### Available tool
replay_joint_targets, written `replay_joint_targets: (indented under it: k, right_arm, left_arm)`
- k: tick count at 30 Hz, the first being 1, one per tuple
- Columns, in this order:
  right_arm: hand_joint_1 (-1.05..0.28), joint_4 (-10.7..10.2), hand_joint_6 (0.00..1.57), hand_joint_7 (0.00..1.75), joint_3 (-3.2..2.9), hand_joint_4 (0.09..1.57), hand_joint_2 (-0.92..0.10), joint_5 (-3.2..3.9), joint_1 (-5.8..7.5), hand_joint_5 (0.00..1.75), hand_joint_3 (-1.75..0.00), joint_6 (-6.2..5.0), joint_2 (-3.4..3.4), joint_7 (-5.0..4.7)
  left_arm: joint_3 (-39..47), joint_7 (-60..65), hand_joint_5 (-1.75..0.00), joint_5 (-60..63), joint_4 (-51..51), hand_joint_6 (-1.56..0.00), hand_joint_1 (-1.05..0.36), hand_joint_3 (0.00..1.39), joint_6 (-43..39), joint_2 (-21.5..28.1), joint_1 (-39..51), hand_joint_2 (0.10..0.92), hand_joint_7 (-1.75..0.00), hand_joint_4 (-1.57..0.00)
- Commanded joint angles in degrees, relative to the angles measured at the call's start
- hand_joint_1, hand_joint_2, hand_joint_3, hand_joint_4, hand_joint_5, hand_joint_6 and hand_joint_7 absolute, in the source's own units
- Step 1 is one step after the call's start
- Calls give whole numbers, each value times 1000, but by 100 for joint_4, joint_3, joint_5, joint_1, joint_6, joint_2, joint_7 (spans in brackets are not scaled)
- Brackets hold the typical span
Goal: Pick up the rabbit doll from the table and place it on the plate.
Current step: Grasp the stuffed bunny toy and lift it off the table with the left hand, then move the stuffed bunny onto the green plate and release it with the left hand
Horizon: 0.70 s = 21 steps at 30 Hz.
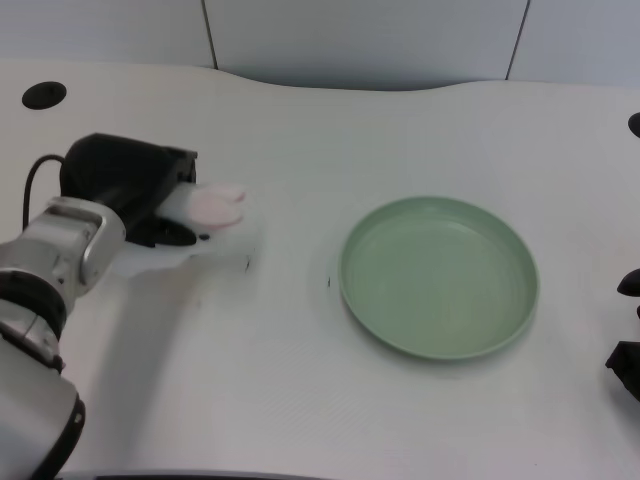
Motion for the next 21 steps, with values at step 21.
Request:
replay_joint_targets:
  k: [21]
  right_arm:
    - [-420,-44,943,1746,6,1226,-921,12,65,1746,-222,-98,119,-36]
  left_arm:
    - [58,136,-1693,-280,-134,-750,-428,246,-1323,-1181,-930,921,-1453,-808]
